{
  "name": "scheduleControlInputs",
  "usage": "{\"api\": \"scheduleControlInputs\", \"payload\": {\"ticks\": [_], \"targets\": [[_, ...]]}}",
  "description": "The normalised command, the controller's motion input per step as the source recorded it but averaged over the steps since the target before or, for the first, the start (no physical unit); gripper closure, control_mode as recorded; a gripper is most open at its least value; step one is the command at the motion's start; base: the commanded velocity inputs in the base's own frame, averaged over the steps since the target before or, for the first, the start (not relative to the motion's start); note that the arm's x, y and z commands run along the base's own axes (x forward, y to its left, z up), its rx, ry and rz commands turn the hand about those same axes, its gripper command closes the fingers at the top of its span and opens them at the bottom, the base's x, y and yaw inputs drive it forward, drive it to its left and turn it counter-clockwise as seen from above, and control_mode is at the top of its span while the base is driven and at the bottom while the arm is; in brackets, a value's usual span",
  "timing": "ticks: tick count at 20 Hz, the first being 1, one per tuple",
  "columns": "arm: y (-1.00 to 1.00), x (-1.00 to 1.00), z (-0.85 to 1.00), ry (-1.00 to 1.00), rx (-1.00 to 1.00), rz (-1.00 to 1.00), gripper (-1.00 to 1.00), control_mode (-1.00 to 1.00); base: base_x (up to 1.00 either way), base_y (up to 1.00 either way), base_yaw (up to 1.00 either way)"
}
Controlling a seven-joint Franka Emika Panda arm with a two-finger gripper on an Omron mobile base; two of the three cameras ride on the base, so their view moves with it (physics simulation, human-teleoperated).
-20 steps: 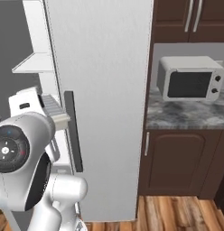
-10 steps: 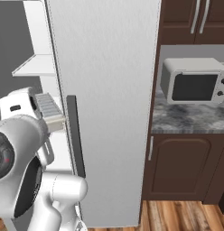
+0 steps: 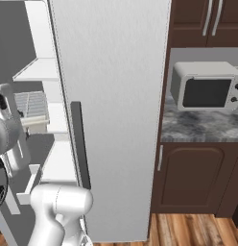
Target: The ice cube tray has been filled with water. Take the tray and place it in the freezer to make ice. Close the freezer door after placing the tray.
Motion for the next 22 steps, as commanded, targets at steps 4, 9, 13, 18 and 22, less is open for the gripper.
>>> {"api": "scheduleControlInputs", "payload": {"ticks": [4,9,13,18,22], "targets": [[0.52,0.06,0.22,-0.12,0.0,0.0,1.0,-1.0,0.0,0.0,0.0],[0.14,0.61,0.06,-0.06,0.0,0.0,1.0,-1.0,0.0,0.0,0.0],[0.29,0.7,0.0,-0.03,0.0,0.0,1.0,-1.0,0.0,0.0,0.0],[0.47,0.58,0.0,-0.04,0.0,0.01,1.0,-1.0,0.0,0.0,0.0],[0.33,0.78,0.0,0.0,0.0,0.0,1.0,-1.0,0.0,0.0,0.0]]}}
